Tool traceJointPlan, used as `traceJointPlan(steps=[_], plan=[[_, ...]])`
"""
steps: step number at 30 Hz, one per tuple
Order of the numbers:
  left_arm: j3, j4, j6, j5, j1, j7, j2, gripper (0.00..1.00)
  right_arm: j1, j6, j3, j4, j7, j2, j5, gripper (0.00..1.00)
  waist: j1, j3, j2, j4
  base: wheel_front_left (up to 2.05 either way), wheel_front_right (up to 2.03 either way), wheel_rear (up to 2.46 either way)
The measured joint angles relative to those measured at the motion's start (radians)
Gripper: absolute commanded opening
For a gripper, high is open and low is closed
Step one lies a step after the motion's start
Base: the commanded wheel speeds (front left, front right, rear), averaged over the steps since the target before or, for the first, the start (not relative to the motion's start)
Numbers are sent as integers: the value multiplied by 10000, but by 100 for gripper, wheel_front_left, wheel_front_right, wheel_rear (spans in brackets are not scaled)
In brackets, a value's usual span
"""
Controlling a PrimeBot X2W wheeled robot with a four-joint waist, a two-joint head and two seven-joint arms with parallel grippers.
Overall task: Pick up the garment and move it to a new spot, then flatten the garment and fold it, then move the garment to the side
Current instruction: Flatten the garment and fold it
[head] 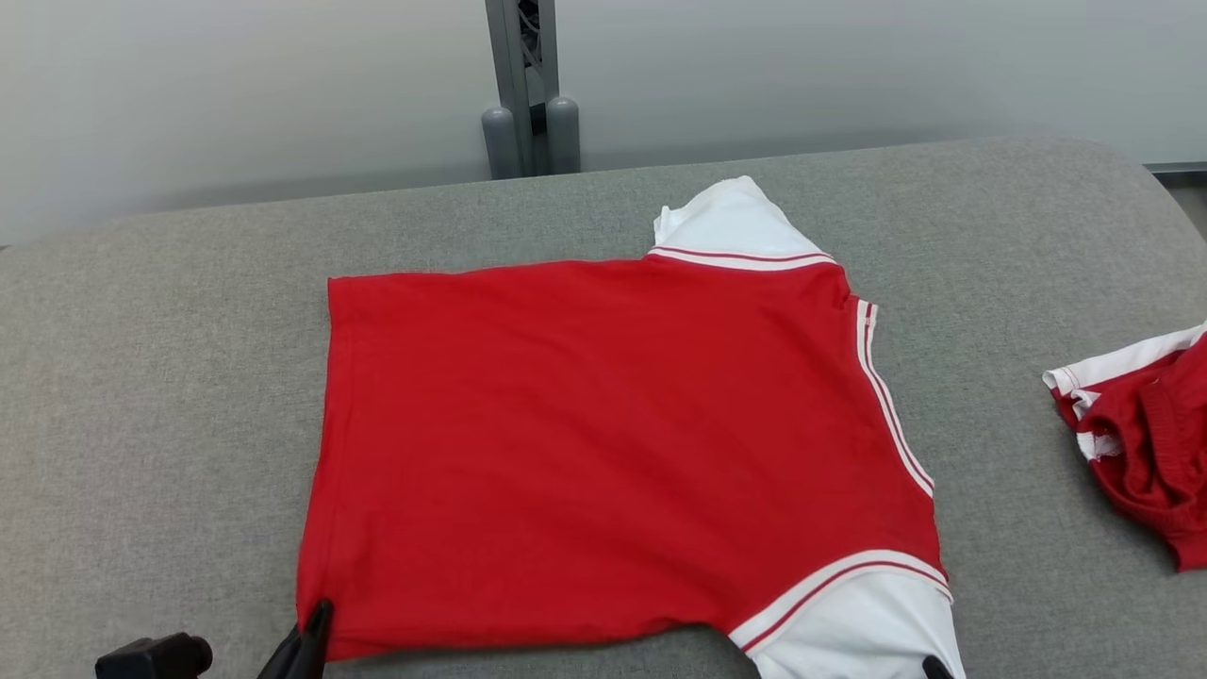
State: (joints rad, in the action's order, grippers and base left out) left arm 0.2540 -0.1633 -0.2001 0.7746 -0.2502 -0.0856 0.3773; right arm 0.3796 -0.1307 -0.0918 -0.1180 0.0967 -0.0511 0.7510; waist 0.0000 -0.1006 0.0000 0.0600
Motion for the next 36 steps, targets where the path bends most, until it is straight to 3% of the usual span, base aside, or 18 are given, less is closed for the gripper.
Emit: traceJointPlan(steps=[10,15,20,36], plan=[[-109,-709,-403,146,-310,-596,272,0,227,0,368,-581,646,15,-50,0,-1,106,0,-2,0,0,0],[-105,-802,-414,73,381,-667,291,0,-395,0,487,-504,616,13,702,0,0,80,0,-178,0,0,0],[36,-504,-151,148,1416,-811,148,0,-1364,0,483,-94,435,17,1764,0,0,-125,0,-329,0,0,0],[257,2550,711,1030,3724,-1453,-441,0,-6178,0,587,3950,658,25,2688,0,0,-941,0,-495,0,0,0]])
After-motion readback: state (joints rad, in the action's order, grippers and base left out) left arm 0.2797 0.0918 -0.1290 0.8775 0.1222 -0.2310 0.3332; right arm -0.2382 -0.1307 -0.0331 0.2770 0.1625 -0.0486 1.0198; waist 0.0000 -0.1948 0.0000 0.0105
